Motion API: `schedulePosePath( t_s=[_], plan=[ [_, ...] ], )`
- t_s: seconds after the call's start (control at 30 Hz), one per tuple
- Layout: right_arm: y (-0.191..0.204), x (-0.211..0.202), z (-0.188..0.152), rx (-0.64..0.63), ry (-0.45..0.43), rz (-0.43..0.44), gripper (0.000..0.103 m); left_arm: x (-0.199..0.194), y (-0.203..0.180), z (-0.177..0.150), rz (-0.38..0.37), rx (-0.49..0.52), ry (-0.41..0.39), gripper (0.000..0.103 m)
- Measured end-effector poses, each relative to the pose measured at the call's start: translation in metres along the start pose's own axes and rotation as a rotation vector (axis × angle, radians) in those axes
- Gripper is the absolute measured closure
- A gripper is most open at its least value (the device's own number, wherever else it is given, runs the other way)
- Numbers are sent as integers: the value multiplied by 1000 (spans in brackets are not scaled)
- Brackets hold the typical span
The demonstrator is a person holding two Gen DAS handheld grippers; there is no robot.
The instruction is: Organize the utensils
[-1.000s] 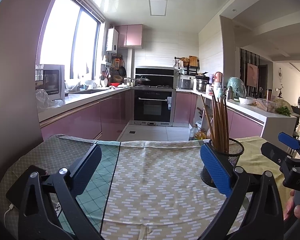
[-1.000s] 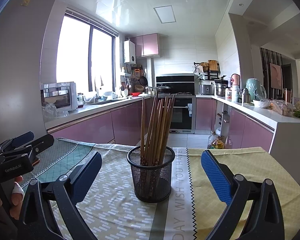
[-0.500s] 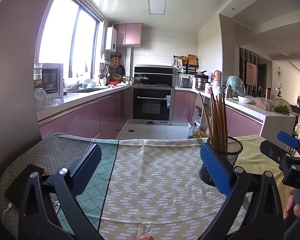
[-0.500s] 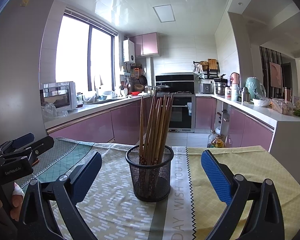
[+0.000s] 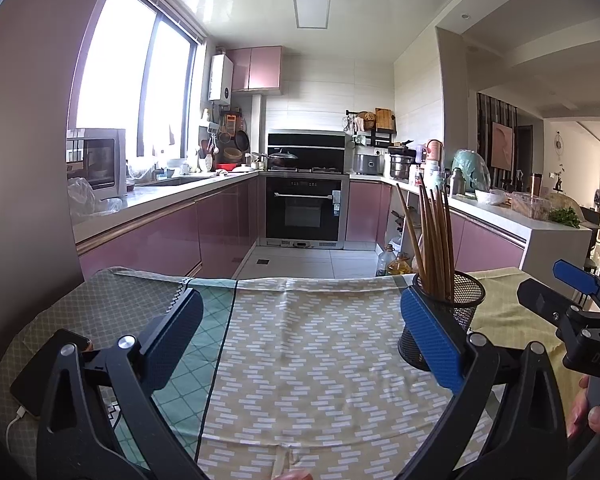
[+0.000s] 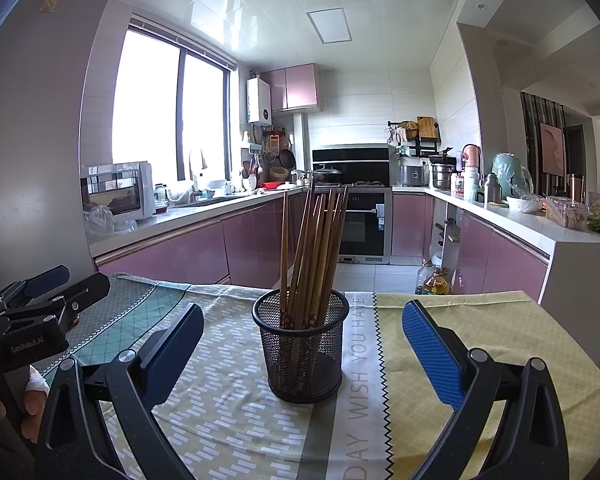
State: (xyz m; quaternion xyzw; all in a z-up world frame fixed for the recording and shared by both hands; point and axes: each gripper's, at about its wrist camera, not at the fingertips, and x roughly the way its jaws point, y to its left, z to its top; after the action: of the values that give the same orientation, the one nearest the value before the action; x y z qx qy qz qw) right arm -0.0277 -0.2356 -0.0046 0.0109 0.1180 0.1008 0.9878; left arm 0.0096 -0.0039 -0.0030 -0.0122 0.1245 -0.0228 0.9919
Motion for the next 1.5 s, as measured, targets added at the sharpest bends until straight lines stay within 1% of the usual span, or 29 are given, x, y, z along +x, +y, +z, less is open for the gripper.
schedulePosePath(
  t_s=[1.5],
  plan=[
    [-6, 1, -1, 9, 1, -5, 7, 0, -3, -3, 2, 5, 4, 6]
  ],
)
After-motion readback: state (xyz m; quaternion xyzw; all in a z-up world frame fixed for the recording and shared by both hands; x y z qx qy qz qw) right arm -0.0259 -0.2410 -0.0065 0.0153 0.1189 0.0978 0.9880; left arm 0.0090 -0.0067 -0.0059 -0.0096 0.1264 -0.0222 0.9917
